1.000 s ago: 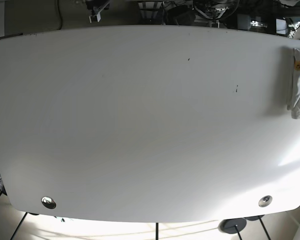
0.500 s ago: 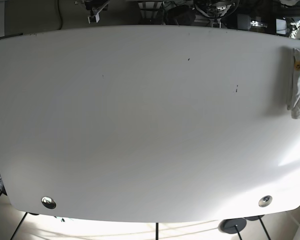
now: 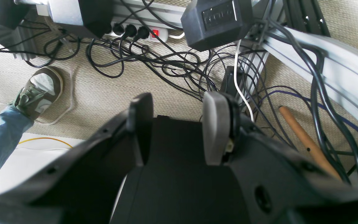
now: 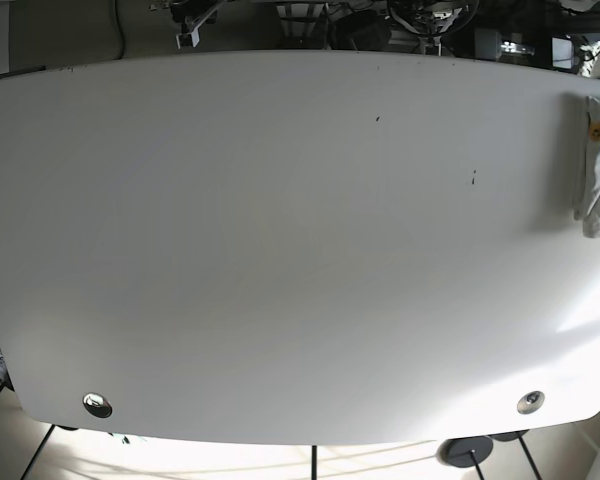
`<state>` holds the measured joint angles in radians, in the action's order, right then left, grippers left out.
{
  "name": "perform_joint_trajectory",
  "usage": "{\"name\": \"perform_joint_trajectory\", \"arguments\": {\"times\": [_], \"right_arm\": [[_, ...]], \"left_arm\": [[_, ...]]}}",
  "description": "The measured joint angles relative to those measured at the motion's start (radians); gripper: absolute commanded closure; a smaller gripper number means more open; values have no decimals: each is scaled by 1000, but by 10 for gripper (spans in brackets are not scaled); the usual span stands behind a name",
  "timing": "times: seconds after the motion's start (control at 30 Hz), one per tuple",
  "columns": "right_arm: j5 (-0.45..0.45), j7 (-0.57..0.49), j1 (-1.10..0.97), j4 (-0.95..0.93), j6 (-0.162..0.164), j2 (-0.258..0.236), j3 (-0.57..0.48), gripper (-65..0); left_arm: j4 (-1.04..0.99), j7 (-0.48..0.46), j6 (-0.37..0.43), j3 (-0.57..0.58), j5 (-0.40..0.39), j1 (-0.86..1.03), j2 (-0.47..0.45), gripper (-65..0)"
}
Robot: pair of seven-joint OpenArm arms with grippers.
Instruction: Fold the T-shirt properly
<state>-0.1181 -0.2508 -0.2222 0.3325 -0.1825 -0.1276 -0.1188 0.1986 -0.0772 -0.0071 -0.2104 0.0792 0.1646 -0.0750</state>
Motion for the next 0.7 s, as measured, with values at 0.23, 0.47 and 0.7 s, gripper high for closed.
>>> {"name": "perform_joint_trajectory", "arguments": {"times": [0.23, 0.47, 0.7], "right_arm": [[-2, 0, 0, -2, 0, 0, 0, -120], [-2, 0, 0, -2, 0, 0, 0, -119], [-3, -3, 0, -6, 0, 0, 0, -118]], "left_arm": [[0, 8, 0, 0, 3, 6, 3, -243], [0, 8, 0, 0, 3, 9, 3, -244], [0, 3, 2, 0, 3, 12, 3, -242]]}}
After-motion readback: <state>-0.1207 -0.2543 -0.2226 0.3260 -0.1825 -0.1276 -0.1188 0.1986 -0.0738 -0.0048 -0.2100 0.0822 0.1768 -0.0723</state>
